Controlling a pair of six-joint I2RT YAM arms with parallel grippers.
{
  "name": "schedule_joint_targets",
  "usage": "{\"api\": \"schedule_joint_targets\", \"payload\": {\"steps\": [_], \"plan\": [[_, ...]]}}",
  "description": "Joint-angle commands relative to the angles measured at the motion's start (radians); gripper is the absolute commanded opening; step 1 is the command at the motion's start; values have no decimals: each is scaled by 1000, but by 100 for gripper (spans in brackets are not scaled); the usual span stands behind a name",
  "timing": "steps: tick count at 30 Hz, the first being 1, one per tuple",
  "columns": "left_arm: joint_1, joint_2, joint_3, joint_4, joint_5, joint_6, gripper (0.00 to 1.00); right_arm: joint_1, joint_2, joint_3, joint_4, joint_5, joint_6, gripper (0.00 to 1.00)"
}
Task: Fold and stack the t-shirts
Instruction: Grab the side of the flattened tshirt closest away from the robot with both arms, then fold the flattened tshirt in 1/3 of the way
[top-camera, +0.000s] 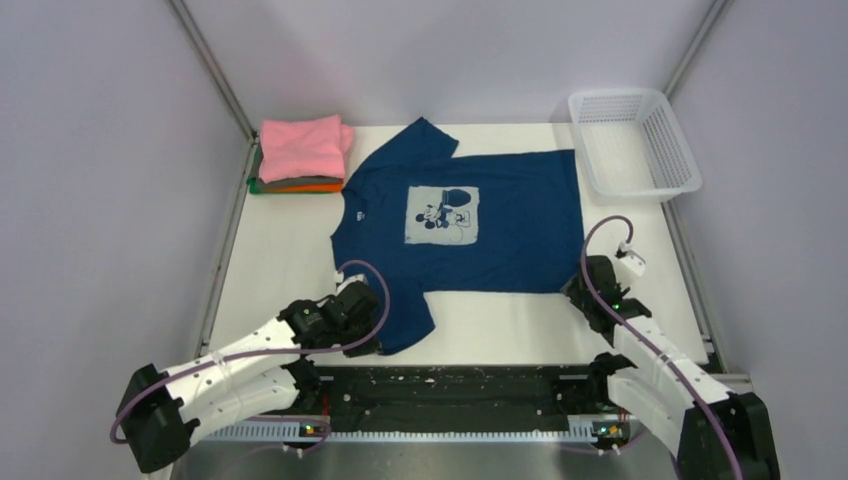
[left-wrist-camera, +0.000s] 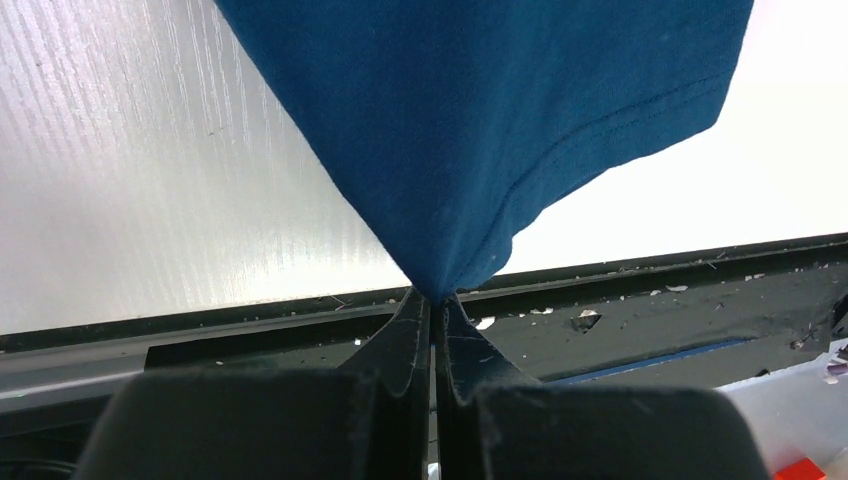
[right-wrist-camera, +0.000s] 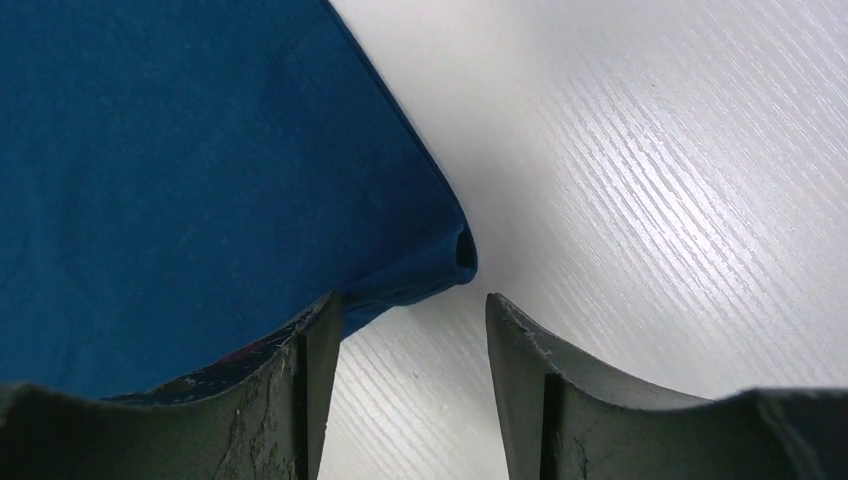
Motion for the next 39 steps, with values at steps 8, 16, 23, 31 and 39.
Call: {"api": "schedule_joint_targets", "payload": {"steps": [8,16,23,31,39], "plan": [[-2,4,38,-9,-15,-12,0,-31,-96,-23,-58,-26,28,54],[-3,25,52,-10,-6,-3,0,-41,0,-21,-21,-29,46,52],[-3,-3,40,-28,17,-22,0,-46,75,-11,63,-26,47,34],[-10,-163,-43,-68,118,-123,0,-48,-2,27,-117,5,68,0],[-30,-412,-90,-85,207,-241,0,-47,-224,61,-345,-10,111,0]]}}
